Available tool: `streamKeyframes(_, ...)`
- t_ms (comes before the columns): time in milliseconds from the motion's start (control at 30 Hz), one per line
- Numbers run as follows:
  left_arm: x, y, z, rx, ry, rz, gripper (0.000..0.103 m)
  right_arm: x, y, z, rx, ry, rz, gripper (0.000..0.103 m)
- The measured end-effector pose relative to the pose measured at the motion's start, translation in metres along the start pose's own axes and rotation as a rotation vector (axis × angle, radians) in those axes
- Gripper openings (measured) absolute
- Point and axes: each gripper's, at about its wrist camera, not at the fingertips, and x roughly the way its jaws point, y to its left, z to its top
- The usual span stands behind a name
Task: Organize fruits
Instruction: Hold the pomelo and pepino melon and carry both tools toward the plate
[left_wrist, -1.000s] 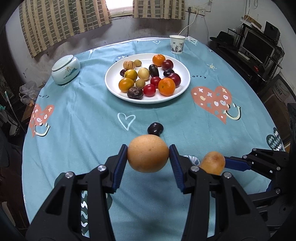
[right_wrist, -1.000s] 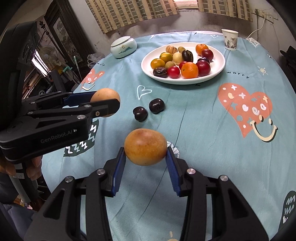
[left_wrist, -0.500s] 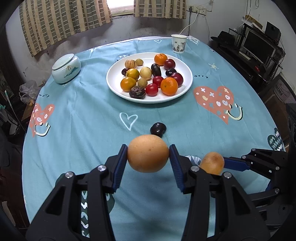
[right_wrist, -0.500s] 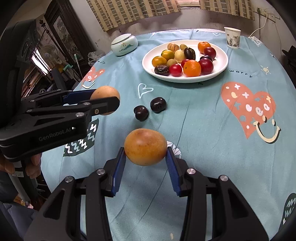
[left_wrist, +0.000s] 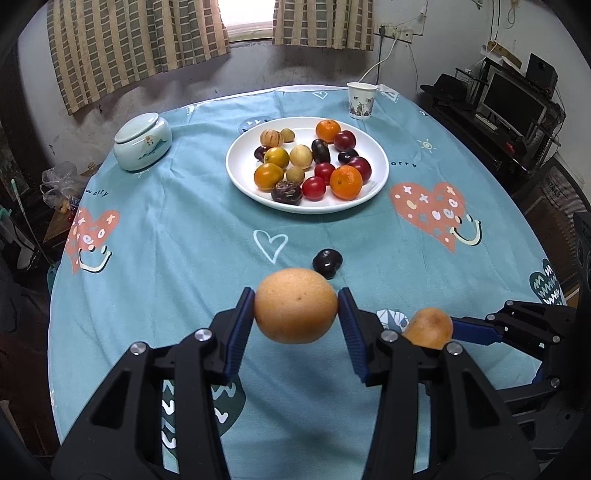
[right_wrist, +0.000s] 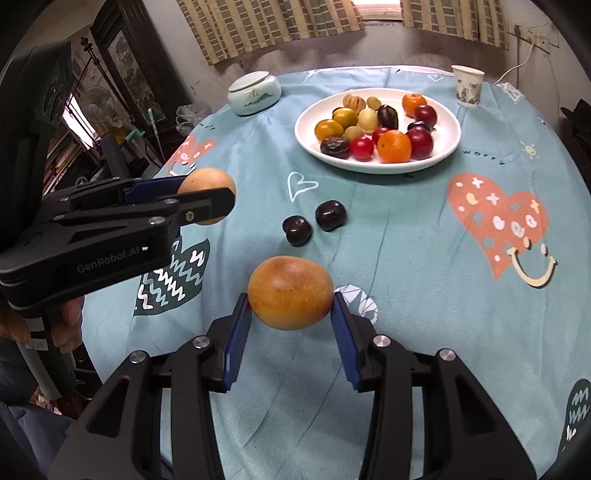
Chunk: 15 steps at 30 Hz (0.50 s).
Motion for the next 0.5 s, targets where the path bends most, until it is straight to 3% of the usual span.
streamKeyframes(500, 0.0031, 0.0010, 0.0053, 0.002, -0.012, -0.009, 0.047, -0.0001, -0.0014, 0.0043, 0.006, -0.003, -0.011, 0.044)
